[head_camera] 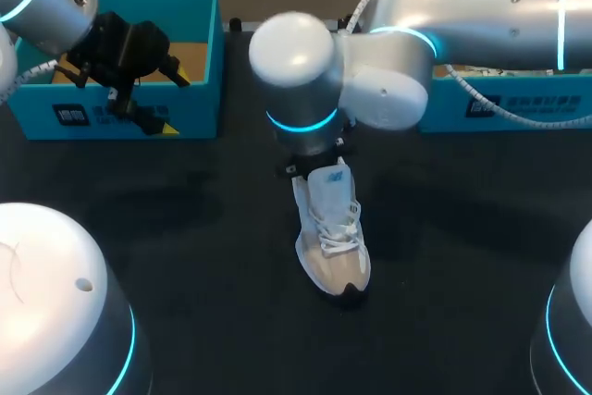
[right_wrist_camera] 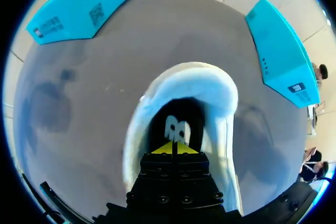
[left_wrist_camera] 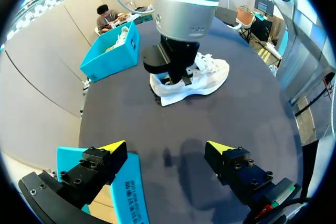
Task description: Take the shoe out of the shoebox, open the shoe tongue, remove and reinsert the insole, then place the shoe into the shoebox
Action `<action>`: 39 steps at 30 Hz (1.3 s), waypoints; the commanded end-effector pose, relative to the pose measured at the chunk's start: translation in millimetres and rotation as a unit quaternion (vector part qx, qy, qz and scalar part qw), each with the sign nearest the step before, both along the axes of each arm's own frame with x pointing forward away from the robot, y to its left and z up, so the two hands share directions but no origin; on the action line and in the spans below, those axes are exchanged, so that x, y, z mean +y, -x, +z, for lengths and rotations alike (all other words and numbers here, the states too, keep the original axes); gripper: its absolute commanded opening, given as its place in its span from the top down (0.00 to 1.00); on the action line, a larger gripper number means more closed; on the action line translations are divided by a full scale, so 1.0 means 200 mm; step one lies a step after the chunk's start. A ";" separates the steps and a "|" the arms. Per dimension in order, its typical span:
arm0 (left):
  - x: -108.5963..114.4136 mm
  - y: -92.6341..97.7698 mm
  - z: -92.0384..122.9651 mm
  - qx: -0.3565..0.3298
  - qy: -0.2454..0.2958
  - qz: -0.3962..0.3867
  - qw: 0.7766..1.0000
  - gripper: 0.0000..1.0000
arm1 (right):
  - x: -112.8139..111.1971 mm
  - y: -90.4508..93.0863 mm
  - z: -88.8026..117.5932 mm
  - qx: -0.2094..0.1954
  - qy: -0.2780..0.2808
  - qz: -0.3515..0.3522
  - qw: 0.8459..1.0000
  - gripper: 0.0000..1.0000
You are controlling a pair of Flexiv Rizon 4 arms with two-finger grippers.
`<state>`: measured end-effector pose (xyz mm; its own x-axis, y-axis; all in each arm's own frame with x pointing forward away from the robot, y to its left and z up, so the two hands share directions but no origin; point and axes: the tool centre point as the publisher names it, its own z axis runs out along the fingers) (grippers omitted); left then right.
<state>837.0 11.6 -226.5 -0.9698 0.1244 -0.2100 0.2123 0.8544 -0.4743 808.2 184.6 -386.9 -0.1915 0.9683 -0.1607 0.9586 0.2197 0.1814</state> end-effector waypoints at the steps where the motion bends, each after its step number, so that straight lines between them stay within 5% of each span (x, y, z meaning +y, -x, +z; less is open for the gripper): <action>1: 0.00 0.00 0.00 0.000 -0.002 0.001 1.000 0.00 | -0.04 -0.01 0.12 0.033 0.003 0.010 0.999 1.00; 18: 0.00 0.00 0.00 0.000 -0.002 0.001 1.000 0.00 | -0.04 0.15 0.21 0.152 -0.014 0.015 0.988 1.00; 19: 0.00 0.00 0.00 0.000 -0.002 0.001 1.000 0.00 | -0.04 0.15 0.21 0.154 -0.016 0.014 0.988 0.88; 20: 0.00 0.00 0.00 0.000 -0.002 0.001 1.000 0.00 | -0.04 0.15 0.21 0.154 -0.016 0.014 0.988 0.88; 21: 0.00 0.00 0.00 0.000 -0.002 0.001 1.000 0.00 | -0.05 0.16 0.21 0.159 -0.017 0.012 0.987 0.67; 30: 0.00 0.00 0.00 0.000 -0.002 0.001 1.000 0.00 | -0.06 0.17 0.20 0.182 -0.031 0.007 0.983 0.51; 35: 0.00 0.00 0.00 0.000 -0.002 0.001 1.000 0.00 | -0.06 0.17 0.18 0.188 -0.034 0.008 0.982 0.00; 39: 0.00 0.00 0.00 0.000 -0.002 0.001 1.000 0.00 | -0.07 0.17 0.15 0.193 -0.037 0.004 0.981 0.00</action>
<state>836.9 11.7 -226.5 -0.9697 0.1242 -0.2102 0.2123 0.8543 -0.4745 773.5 172.5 -351.5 -0.2330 0.9724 -0.0119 0.9577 0.2273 -0.1763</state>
